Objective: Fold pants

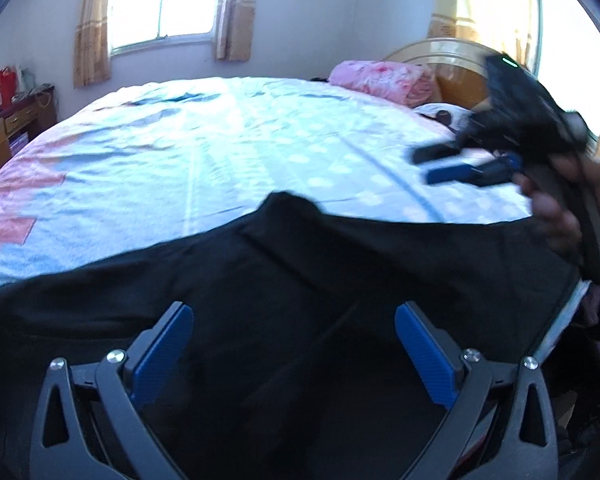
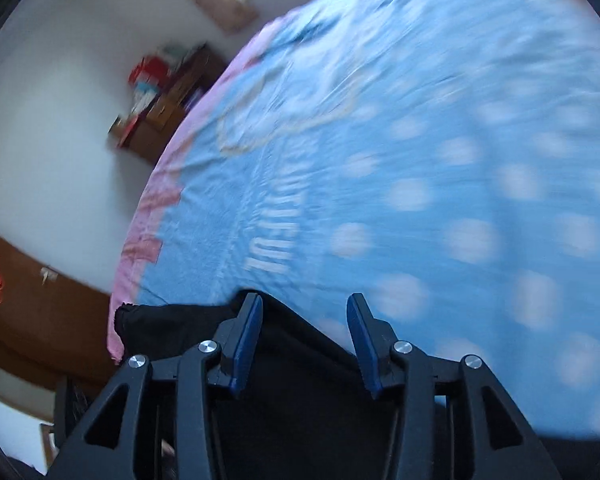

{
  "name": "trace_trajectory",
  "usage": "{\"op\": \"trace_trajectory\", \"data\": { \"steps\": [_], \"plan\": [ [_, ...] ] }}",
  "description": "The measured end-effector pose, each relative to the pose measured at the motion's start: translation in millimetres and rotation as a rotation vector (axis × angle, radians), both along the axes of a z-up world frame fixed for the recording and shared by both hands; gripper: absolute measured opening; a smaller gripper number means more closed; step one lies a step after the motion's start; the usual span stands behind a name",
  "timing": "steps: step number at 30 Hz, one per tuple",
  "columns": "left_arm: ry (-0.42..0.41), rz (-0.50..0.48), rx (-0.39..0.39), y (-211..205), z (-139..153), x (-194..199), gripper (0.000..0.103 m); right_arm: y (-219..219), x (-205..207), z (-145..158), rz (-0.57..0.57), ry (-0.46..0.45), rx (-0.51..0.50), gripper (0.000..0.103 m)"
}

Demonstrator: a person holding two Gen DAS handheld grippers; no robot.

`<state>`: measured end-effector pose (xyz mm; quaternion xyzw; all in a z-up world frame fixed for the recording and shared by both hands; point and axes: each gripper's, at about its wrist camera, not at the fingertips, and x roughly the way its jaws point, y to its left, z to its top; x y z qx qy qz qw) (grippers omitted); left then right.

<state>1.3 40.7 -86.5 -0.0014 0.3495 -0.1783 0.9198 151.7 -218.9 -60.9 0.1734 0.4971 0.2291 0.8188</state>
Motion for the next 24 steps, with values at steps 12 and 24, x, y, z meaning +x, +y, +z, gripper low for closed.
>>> {"op": "trace_trajectory", "data": {
  "steps": [12, 24],
  "plan": [
    [0.048, -0.192, 0.084, -79.8, -14.1, -8.4, 0.103, -234.2, -176.0, 29.8, -0.497, -0.091, -0.155, 0.046],
    [0.033, -0.17, 0.192, -98.3, -34.9, -3.5, 0.103, -401.7, -178.3, 30.3, -0.79, -0.041, -0.241, 0.046]
  ]
}}
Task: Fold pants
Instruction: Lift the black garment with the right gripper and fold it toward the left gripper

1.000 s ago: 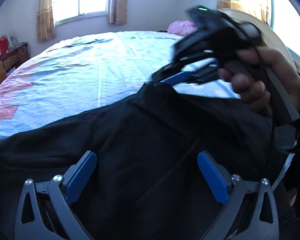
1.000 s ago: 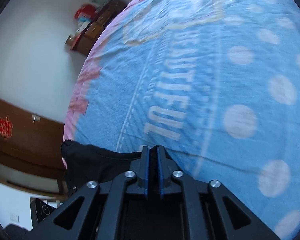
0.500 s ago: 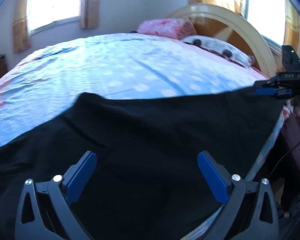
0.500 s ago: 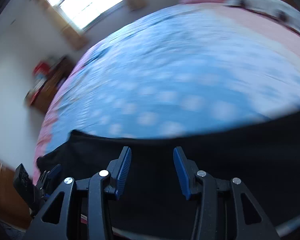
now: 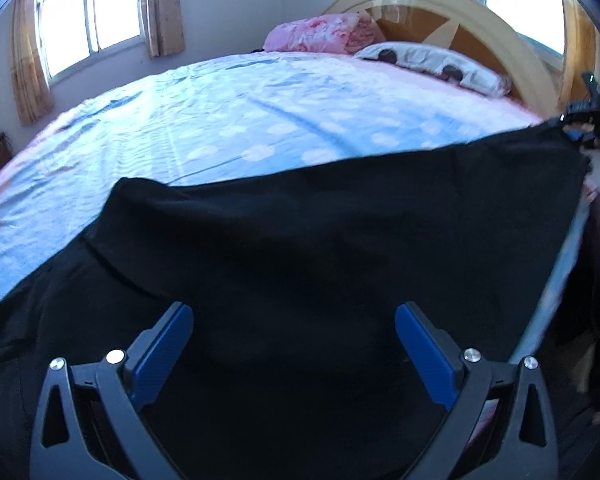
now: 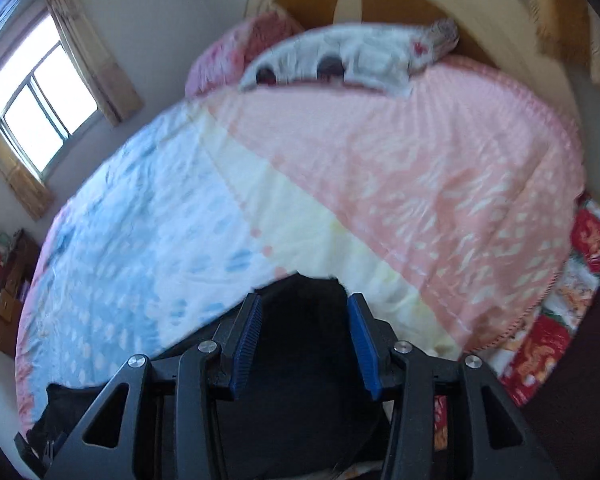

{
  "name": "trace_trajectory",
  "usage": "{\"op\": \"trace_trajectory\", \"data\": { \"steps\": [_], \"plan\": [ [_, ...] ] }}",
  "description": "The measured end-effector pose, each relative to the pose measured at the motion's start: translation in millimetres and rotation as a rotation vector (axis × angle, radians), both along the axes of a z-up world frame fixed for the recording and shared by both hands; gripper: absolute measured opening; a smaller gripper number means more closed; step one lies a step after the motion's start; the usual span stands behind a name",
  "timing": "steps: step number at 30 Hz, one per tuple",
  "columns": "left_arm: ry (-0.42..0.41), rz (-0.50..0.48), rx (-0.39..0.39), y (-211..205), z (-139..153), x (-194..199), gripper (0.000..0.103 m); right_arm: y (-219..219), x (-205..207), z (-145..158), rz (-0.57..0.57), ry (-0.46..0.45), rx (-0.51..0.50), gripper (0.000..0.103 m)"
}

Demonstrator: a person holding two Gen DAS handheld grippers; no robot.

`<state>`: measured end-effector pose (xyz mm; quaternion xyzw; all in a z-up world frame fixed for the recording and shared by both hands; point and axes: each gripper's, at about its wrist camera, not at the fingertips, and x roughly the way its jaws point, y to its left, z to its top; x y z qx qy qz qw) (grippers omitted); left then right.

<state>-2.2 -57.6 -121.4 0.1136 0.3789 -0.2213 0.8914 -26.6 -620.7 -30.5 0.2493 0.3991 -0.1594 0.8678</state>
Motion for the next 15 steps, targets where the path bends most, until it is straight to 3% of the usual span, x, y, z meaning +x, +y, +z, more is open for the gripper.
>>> {"op": "trace_trajectory", "data": {
  "steps": [7, 12, 15],
  "plan": [
    [-0.051, -0.002, 0.001, 11.2, -6.4, 0.2, 0.103, 28.4, 17.4, -9.6, 0.091, -0.041, -0.041, 0.045],
    [-0.047, -0.007, -0.014, 16.8, -5.1, -0.6, 0.103, -1.2, 20.0, -15.5, 0.018, -0.004, -0.006, 0.045],
    [-0.014, 0.0, -0.004, 15.5, 1.5, -2.2, 0.103, -18.7, -2.2, -9.5, -0.046, -0.036, 0.05, 0.045]
  ]
}}
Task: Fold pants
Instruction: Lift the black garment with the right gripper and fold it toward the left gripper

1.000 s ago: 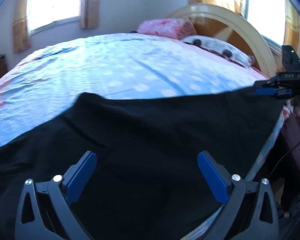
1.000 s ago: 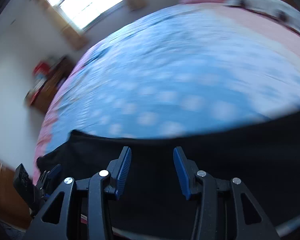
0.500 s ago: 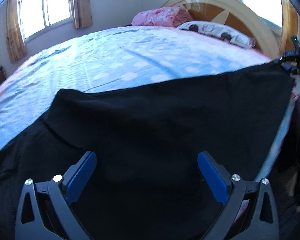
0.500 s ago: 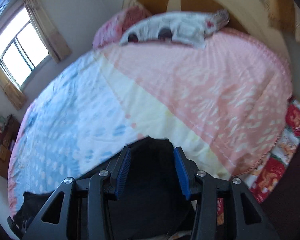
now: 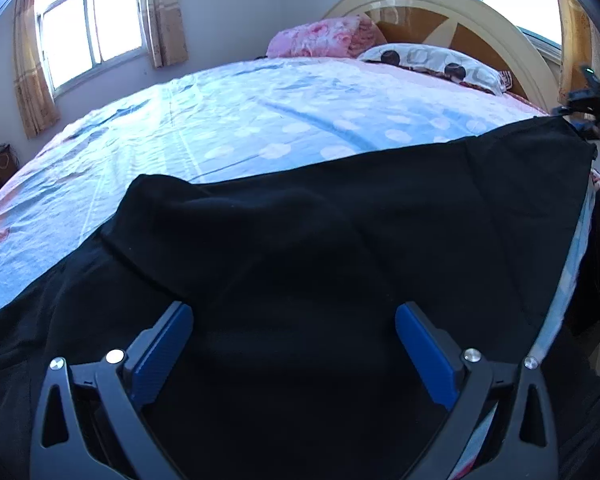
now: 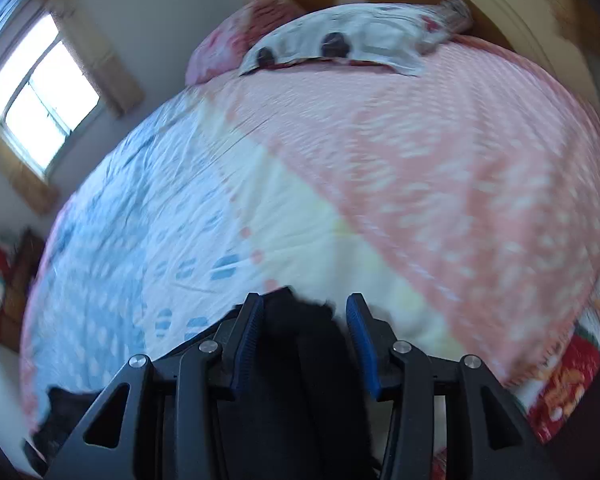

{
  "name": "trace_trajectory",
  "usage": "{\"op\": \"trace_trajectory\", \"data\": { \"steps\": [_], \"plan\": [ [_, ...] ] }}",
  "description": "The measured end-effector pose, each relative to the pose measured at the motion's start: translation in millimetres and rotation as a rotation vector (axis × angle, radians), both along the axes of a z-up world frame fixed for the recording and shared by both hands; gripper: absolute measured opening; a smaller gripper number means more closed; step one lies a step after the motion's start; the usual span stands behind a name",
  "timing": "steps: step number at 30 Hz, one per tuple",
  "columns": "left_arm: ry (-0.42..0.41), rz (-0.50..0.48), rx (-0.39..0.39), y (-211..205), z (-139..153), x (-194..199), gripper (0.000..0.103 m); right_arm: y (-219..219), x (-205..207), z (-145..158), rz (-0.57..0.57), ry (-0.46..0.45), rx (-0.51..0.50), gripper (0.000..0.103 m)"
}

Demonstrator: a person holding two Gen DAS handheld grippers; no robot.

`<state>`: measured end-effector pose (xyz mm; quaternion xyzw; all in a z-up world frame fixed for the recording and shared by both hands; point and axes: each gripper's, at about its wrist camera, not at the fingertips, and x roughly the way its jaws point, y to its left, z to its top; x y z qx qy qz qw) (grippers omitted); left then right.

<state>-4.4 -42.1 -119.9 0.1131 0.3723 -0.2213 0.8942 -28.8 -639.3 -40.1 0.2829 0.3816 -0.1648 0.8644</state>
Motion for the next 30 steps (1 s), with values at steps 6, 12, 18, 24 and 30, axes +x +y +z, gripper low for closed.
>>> {"op": "trace_trajectory", "data": {
  "steps": [6, 12, 18, 24, 30],
  "plan": [
    [-0.032, -0.098, -0.073, -20.9, 39.4, -18.2, 0.103, 11.3, -63.9, 21.5, -0.027, -0.085, 0.016, 0.046],
    [-0.057, -0.274, -0.101, -85.1, 62.9, -12.5, 0.103, 20.8, -108.3, 16.0, -0.074, -0.144, 0.096, 0.046],
    [-0.045, -0.381, -0.045, -143.3, 41.5, -12.3, 0.103, 32.4, -117.1, -14.8, -0.007, -0.129, 0.266, 0.046],
    [-0.011, -0.416, 0.012, -153.3, 22.3, -12.8, 0.103, 24.2, -128.2, -25.7, -0.059, -0.135, 0.301, 0.046],
    [0.027, -0.358, -0.023, -138.6, 20.6, 3.9, 0.103, 22.5, -125.6, -31.3, -0.012, -0.202, 0.41, 0.046]
  ]
}}
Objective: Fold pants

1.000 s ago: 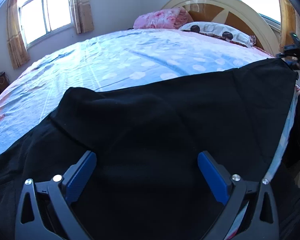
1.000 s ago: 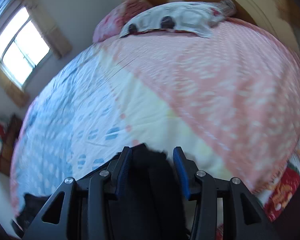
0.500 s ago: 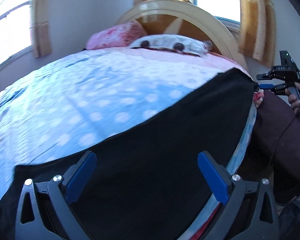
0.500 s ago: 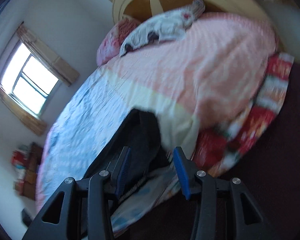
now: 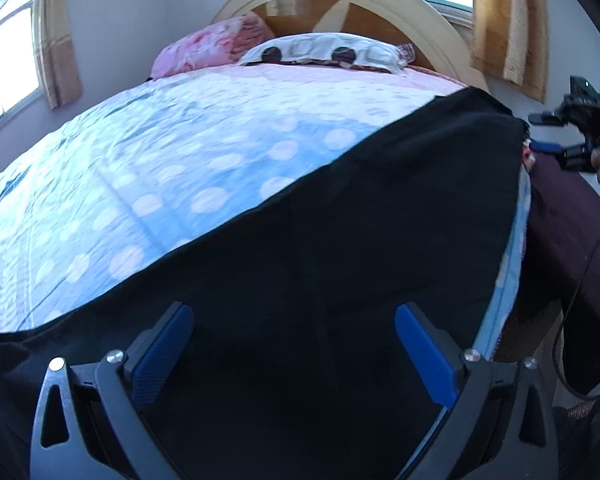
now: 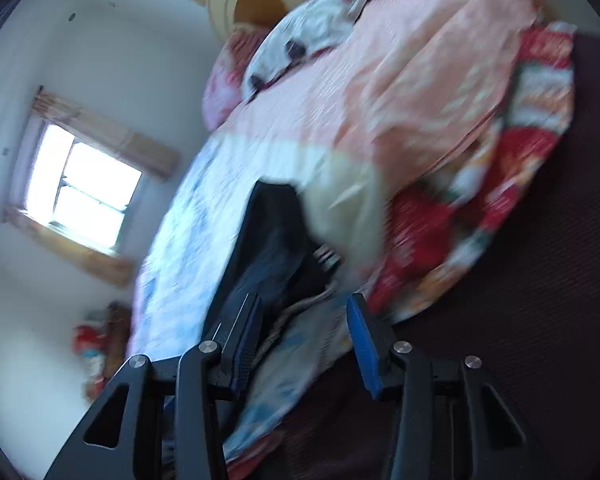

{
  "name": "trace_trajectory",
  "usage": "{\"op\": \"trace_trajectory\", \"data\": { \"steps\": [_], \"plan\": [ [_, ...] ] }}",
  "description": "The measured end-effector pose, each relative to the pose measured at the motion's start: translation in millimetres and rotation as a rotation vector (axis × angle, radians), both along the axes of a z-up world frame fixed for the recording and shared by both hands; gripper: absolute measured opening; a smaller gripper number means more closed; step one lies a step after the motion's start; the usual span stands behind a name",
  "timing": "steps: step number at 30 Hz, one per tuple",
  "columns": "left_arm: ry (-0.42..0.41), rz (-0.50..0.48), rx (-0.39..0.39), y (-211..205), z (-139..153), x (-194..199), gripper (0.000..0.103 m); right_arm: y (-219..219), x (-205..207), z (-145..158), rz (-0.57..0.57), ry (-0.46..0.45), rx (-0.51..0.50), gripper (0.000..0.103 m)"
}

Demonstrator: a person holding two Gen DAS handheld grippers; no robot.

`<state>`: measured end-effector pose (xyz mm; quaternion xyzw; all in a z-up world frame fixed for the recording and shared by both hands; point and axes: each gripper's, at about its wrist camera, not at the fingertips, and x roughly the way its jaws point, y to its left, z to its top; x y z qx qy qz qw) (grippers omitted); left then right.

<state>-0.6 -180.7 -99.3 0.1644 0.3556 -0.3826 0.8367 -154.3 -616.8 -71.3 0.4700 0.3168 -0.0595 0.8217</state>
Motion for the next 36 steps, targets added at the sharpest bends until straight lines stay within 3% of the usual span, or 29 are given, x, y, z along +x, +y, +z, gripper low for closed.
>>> {"op": "trace_trajectory", "data": {
  "steps": [4, 11, 16, 17, 18, 21, 24, 29, 33, 36],
  "plan": [
    [-0.007, -0.004, 0.005, -0.6, -6.0, -2.5, 0.103, 10.6, 17.7, -16.0, 0.03, -0.029, 0.095, 0.046],
    [0.005, -0.008, 0.004, 2.6, -14.1, -3.4, 0.103, 4.4, 39.8, -29.3, -0.011, -0.057, 0.179, 0.046],
    [0.009, -0.014, -0.004, 7.0, -14.2, -3.5, 0.103, 10.5, 40.3, -18.3, -0.001, -0.098, 0.13, 0.047],
    [0.008, -0.015, -0.002, 7.3, -13.5, -3.2, 0.103, 10.2, 42.1, -19.4, -0.008, -0.081, 0.116, 0.043],
    [0.01, -0.016, -0.003, 8.2, -12.3, -3.7, 0.103, 9.6, 42.2, -19.9, -0.011, -0.063, 0.095, 0.029],
    [0.023, -0.013, -0.016, 13.1, -7.8, -2.6, 0.103, 24.3, 41.7, 1.3, 0.007, -0.074, -0.042, 0.015],
    [0.082, 0.011, -0.062, 29.5, -2.2, 4.6, 0.103, 47.6, 41.9, 29.4, 0.056, -0.135, -0.174, 0.011],
    [0.199, 0.071, -0.208, 57.6, 9.5, 18.5, 0.103, 143.5, 66.3, 74.6, 0.322, -0.209, -0.488, 0.01],
    [0.271, 0.071, -0.29, 61.7, 6.7, 19.6, 0.103, 228.1, 95.4, 61.3, 0.575, -0.185, -0.668, 0.01],
    [0.346, 0.056, -0.339, 61.1, -0.2, 20.3, 0.103, 287.5, 110.6, 22.6, 0.773, -0.093, -0.792, 0.01]
  ]
}}
